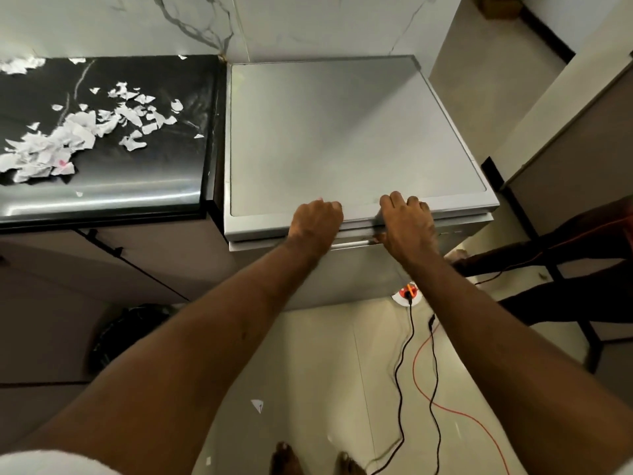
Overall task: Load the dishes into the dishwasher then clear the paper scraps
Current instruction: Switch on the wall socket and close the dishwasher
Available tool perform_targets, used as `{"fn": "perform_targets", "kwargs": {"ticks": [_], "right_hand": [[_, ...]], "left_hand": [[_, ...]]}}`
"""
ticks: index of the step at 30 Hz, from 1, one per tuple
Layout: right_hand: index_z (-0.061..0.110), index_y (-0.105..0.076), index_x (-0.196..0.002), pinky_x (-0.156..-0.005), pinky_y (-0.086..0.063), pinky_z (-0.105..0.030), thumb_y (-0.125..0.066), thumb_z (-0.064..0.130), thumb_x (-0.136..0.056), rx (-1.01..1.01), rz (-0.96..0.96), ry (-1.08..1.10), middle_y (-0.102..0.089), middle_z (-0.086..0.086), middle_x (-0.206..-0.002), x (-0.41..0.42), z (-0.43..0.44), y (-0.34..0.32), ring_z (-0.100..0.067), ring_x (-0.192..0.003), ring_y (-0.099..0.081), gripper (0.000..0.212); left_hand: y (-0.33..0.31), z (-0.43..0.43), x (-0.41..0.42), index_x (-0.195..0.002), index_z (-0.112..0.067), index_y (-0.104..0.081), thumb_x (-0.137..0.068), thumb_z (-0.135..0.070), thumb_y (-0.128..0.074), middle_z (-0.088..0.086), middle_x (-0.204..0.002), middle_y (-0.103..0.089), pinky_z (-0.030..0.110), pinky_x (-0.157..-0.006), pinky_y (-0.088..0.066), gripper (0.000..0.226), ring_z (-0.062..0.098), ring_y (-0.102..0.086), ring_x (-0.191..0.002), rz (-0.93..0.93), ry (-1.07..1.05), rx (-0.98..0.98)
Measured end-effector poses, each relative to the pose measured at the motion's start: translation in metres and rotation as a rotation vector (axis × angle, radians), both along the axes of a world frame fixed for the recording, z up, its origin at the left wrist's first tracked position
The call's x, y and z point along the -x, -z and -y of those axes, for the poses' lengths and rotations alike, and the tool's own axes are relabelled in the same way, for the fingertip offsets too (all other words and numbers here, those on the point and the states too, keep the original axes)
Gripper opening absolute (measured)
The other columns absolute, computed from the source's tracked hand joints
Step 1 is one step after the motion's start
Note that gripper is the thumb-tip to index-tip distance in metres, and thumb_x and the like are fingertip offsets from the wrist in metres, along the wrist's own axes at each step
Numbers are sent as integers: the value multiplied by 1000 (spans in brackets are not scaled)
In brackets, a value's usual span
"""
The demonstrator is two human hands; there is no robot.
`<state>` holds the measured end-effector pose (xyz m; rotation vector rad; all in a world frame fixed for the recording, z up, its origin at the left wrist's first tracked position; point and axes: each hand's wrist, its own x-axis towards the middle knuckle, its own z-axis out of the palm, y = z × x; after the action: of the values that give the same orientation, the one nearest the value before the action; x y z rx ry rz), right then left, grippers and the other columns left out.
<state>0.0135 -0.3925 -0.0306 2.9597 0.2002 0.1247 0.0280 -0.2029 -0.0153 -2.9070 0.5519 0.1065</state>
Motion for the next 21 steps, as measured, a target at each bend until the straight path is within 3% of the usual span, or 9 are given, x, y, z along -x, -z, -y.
{"fn": "perform_targets", "kwargs": {"ticks": [3, 5, 7, 12, 21], "right_hand": [[13, -57, -123, -88, -54, -45, -80, 38, -85, 59, -3, 4, -64, -11, -118, -5, -1, -2, -36, -101, -66, 52], [13, -57, -123, -87, -54, -44, -80, 39, -85, 77, -16, -3, -65, -11, -116, -6, -2, -2, -36, -99, -67, 51], [12, -58, -121, -85, -55, -45, -79, 38, -86, 87, -20, -9, -66, -11, -114, -9, -1, -3, -36, -96, -68, 48], [12, -61, -113, -75, -54, -42, -77, 35, -86, 151, 46, -35, -66, -10, -101, -16, 1, 6, -33, -82, -68, 39], [13, -65, -100, -68, -52, -37, -84, 31, -77, 133, 113, -40, -65, -8, -85, -22, 5, 15, -31, -69, -67, 35]], "left_hand": [[-1, 1, -4, -112, -10, -60, -90, -3, -59, 8, -100, -72, 34, -70, -54, 23, 27, -71, -97, 48, 96, -14], [-2, 0, -4, -81, -18, -68, -63, -12, -83, 0, -64, -67, 24, -48, -48, 24, 17, -70, -64, 64, 107, -22], [2, 0, -8, -60, -18, -63, -40, -11, -90, -4, -47, -56, 18, -38, -38, 34, 13, -62, -45, 60, 102, 23], [-3, 1, 3, -63, -15, -69, -41, -9, -92, 0, -54, -61, 20, -38, -40, 32, 15, -61, -44, 142, 82, 45], [1, 4, -5, -81, -14, -78, -50, -16, -92, 6, -65, -70, 25, -46, -51, 34, 16, -68, -56, 109, 32, -24]]}}
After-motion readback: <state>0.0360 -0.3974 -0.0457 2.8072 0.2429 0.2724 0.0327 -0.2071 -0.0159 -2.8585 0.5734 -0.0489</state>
